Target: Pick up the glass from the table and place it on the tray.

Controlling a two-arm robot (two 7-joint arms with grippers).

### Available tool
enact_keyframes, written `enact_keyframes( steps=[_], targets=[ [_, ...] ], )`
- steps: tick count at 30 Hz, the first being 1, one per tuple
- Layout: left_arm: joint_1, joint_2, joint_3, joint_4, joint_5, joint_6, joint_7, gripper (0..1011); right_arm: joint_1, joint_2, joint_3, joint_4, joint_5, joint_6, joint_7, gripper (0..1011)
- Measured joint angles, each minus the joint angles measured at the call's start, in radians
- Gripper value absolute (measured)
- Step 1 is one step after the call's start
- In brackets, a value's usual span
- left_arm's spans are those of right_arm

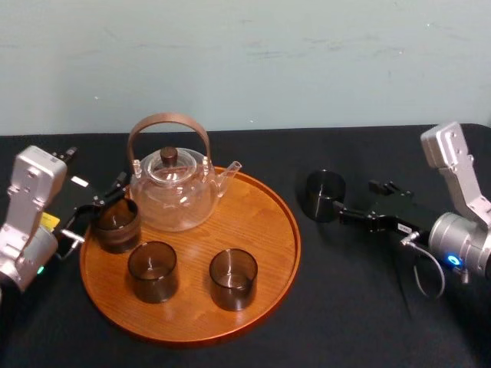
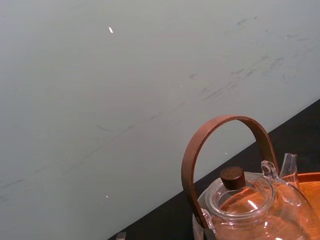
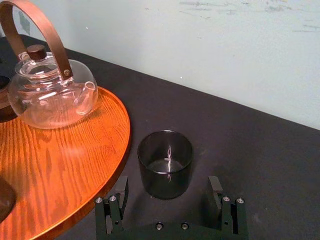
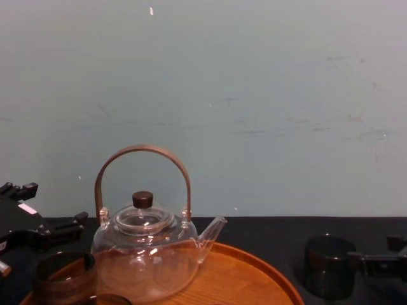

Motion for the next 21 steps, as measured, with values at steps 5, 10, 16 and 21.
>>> enact_keyframes(
  steps=[5, 10, 16, 21],
  targets=[
    [0.0, 0.0, 0.0, 0.0, 0.0, 0.0, 0.0, 1001, 0.034, -0.029, -0.008, 0.044, -0.026, 0.005, 0.004, 1002],
    [0.0, 0.0, 0.0, 0.0, 0.0, 0.0, 0.0, 1001, 0.059, -0.049, -0.014, 0.076, -0.047, 0.007, 0.011, 1002],
    [0.0, 0.0, 0.0, 0.0, 0.0, 0.0, 0.0, 1001, 0.082, -0.069, -0.022, 0.108, -0.069, 0.008, 0.027, 1002],
    [0.0, 0.0, 0.0, 0.0, 0.0, 0.0, 0.0, 1001, 0.119, -0.102, -0.034, 0.149, -0.103, 0.012, 0.046, 1002]
  ],
)
